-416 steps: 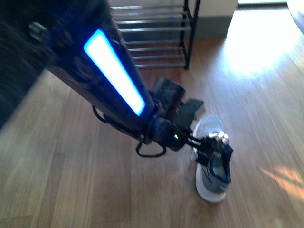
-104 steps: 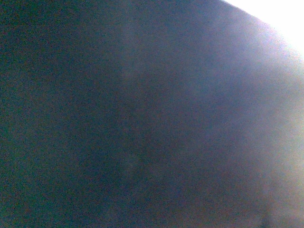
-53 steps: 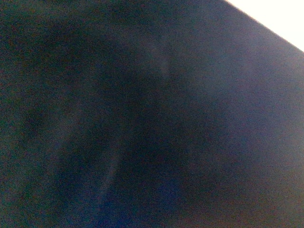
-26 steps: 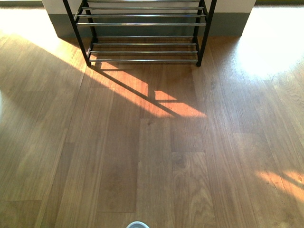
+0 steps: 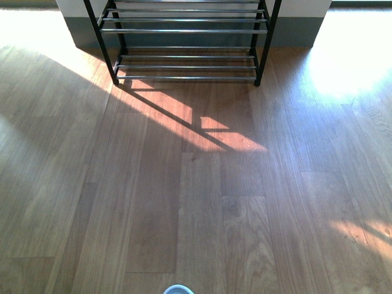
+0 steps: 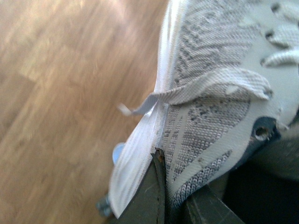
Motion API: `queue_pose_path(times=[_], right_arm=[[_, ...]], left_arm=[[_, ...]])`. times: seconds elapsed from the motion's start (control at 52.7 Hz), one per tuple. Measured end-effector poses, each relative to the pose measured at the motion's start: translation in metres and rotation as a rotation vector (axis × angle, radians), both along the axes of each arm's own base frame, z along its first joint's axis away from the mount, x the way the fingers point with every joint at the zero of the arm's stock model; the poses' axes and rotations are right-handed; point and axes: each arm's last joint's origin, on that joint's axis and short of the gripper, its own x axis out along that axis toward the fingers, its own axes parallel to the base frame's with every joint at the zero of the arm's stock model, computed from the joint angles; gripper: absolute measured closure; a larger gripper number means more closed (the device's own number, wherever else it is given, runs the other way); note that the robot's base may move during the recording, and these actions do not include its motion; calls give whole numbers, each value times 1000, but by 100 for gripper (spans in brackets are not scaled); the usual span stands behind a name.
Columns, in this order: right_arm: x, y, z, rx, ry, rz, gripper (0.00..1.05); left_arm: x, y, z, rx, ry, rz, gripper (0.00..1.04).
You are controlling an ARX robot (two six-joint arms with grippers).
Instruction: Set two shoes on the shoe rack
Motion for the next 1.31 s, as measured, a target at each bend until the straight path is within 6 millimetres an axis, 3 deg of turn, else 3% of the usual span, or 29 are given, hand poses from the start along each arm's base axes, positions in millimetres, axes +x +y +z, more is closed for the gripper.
queue_pose_path(times=[0.171,0.266,0.398,0.854,1.006,1.309], right_arm=[[0,0,0,1,0,3,103],[0,0,0,1,0,2,103],[0,0,0,0,0,1,103],[0,0,0,1,0,2,103],[0,0,0,-2,0,-5,103],[0,0,0,0,0,1,103]], left_arm=[[9,-4,47,153,-100,-101,103],[-3,-3,61,162,-84,-122,103],[-17,1,60,155,-56,-133,103],[-6,-7,52,98,30,-242,103],[-24,20,5,59,75,-42,103],[-27,22,2,42,65,-9,103]])
